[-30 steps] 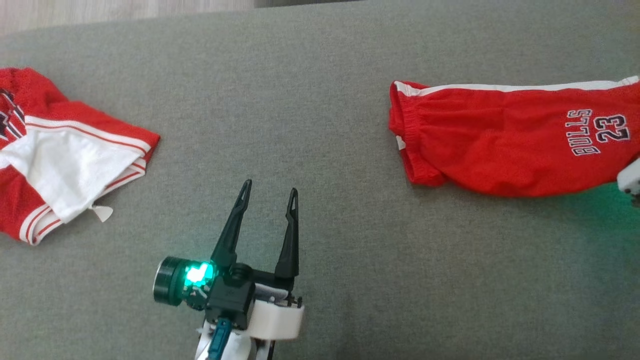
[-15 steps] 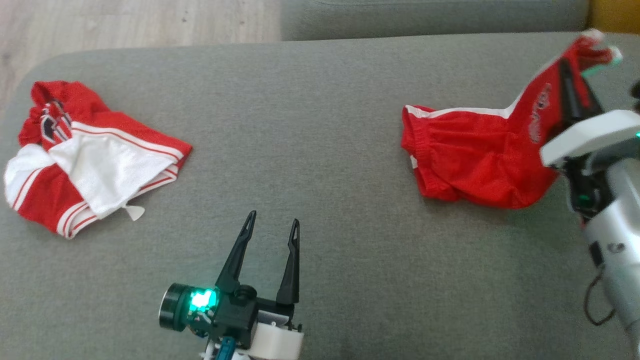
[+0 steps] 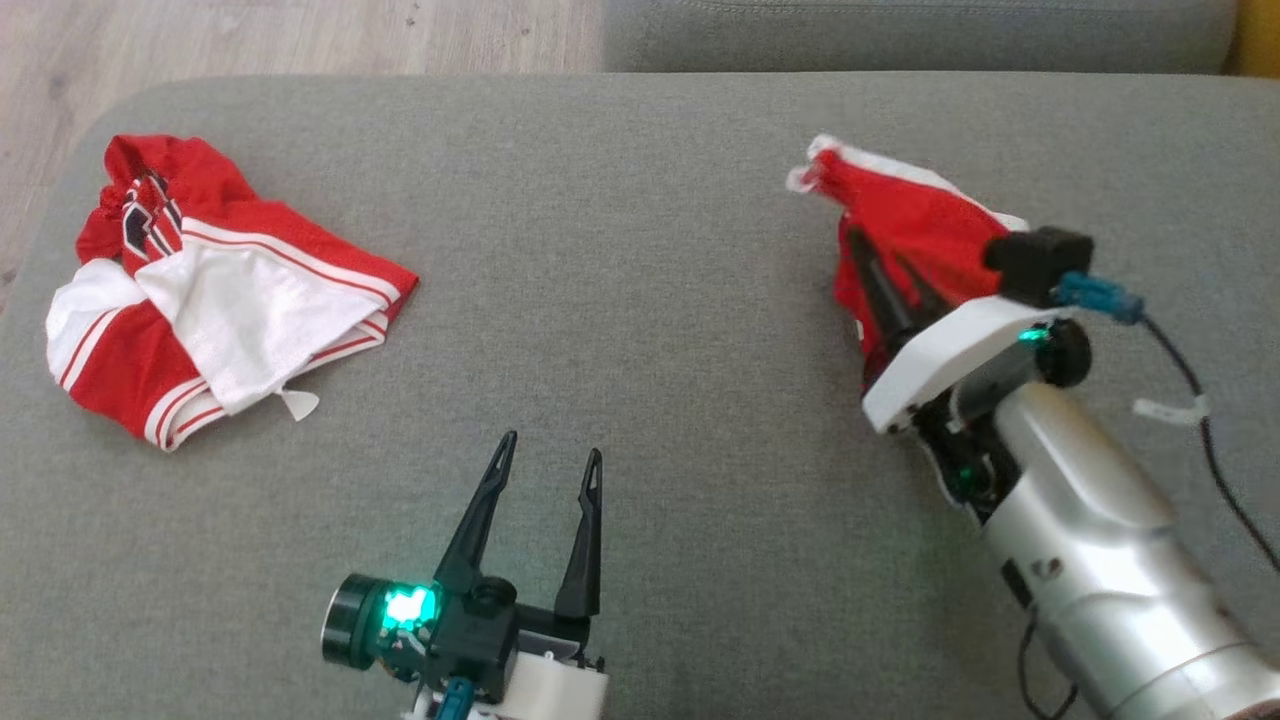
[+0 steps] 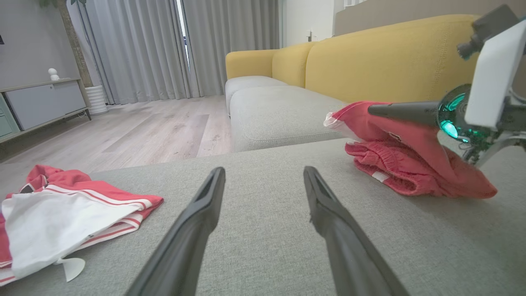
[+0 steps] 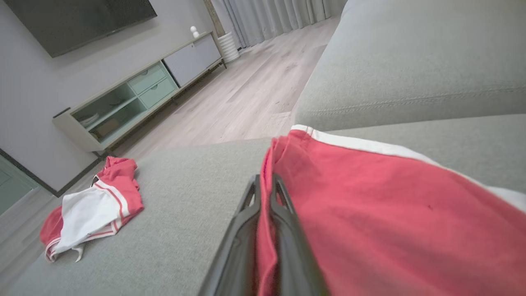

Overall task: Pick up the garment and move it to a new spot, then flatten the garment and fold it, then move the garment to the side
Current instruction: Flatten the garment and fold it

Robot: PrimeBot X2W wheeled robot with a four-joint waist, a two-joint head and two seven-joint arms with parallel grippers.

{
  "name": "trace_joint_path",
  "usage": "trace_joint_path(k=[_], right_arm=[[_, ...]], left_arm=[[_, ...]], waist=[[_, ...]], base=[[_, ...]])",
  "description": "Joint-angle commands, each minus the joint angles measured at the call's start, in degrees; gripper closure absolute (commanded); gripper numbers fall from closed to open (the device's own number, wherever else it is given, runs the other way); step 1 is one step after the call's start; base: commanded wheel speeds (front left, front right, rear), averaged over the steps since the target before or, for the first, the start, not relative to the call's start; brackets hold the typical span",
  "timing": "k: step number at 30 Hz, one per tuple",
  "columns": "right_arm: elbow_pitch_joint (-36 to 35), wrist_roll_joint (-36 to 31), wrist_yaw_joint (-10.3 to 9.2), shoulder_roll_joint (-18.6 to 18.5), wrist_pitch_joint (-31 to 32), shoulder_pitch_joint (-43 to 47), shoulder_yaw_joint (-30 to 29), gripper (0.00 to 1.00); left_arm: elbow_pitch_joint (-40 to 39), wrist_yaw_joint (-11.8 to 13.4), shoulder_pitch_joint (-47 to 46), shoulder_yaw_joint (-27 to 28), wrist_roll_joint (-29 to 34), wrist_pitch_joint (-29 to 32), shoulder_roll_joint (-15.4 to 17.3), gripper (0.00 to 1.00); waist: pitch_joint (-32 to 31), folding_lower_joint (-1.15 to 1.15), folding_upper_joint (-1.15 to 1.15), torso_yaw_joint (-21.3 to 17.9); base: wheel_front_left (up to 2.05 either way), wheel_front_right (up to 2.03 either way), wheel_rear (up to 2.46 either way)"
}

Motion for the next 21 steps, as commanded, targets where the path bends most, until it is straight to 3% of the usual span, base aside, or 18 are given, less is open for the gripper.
trace_joint_path(k=[1,6,14,21], right_arm=[[-0.92,-1.26,-0.04,0.70,-1.23,-0.50,0.98,0.00],[-1.13,-4.08,-0.04,0.06,-7.07,0.70,0.79,0.00],[-7.90,-13.50,-0.04,-2.40,-10.23,8.76,-7.92,0.00],[-24.69,-21.07,-0.04,-1.66,-10.27,26.71,-19.00,0.00]], left_arm=[[-1.33,0.27,-1.90,1.37,-0.10,-0.28,-0.05,0.00],[-1.00,0.93,-0.88,2.09,-0.36,-0.28,-0.06,0.00],[-2.10,2.21,2.18,4.71,-0.57,-0.28,-0.05,0.00],[-2.52,3.23,5.41,6.95,-0.16,-0.28,-0.04,0.00]], waist=[[-0.07,0.00,0.00,-0.21],[-1.82,0.00,0.00,-1.38],[-6.44,0.00,0.00,-4.16],[-10.43,0.00,0.00,-4.76]], base=[[0.00,0.00,0.00],[0.00,0.00,0.00],[0.00,0.00,0.00],[0.00,0.00,0.00]])
